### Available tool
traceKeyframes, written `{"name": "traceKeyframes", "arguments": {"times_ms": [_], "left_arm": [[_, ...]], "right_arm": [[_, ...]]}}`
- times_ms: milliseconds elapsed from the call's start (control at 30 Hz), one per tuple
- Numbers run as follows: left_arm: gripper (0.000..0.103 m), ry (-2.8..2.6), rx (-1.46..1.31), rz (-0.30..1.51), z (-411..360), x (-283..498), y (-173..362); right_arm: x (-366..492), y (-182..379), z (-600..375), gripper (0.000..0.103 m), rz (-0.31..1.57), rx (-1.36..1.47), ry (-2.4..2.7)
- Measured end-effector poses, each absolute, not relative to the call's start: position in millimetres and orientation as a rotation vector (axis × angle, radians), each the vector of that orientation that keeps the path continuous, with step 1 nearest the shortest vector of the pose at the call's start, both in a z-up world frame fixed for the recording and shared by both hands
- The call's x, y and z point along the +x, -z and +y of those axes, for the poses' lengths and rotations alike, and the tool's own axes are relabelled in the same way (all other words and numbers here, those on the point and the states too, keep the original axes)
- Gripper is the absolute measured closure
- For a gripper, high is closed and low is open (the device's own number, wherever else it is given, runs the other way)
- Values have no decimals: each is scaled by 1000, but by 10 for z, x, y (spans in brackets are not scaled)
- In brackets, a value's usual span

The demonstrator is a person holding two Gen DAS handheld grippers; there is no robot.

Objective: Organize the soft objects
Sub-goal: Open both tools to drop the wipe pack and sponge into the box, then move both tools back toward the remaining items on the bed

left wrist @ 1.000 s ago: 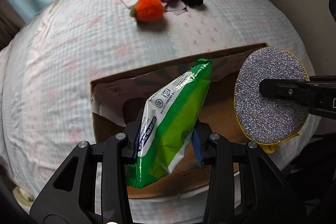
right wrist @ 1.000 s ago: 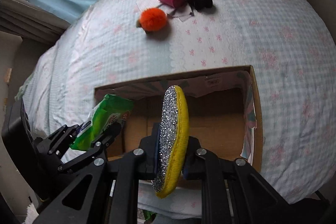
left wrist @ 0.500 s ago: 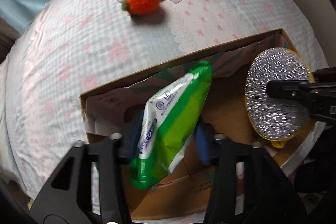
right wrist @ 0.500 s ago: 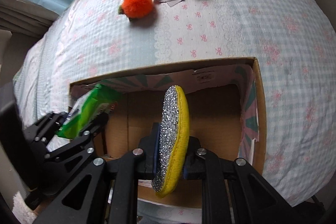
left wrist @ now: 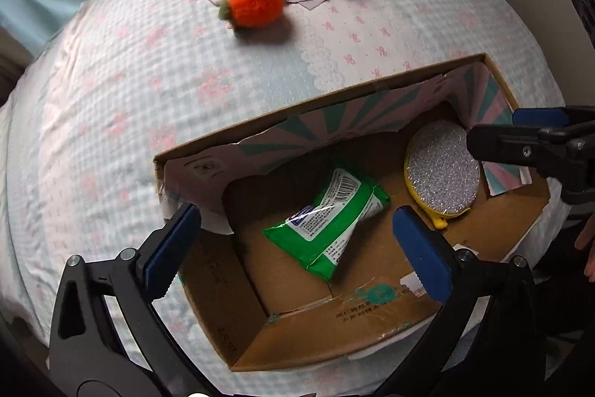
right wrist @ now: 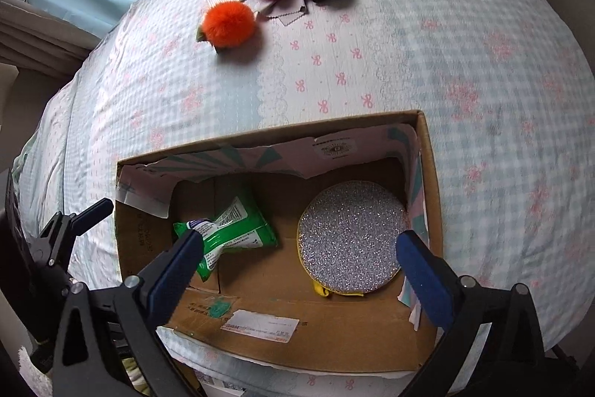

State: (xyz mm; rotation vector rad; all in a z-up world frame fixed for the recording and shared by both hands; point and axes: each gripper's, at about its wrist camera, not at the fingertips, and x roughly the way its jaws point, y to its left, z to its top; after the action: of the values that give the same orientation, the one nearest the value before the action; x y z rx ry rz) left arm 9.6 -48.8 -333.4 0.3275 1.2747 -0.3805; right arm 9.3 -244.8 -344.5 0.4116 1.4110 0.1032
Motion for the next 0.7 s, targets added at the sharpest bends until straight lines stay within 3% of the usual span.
{"name": "traceKeyframes", "arguments": {"times_ms": [333,700], "left_arm": [[0,345,232,1239,-379,127,2916],[0,268,129,1156,-131,-18,2021]], "right_arm": [[70,3043,-2337,0,1353,352,-119],[-98,2032,-2328,0,1208,292,-44]]}}
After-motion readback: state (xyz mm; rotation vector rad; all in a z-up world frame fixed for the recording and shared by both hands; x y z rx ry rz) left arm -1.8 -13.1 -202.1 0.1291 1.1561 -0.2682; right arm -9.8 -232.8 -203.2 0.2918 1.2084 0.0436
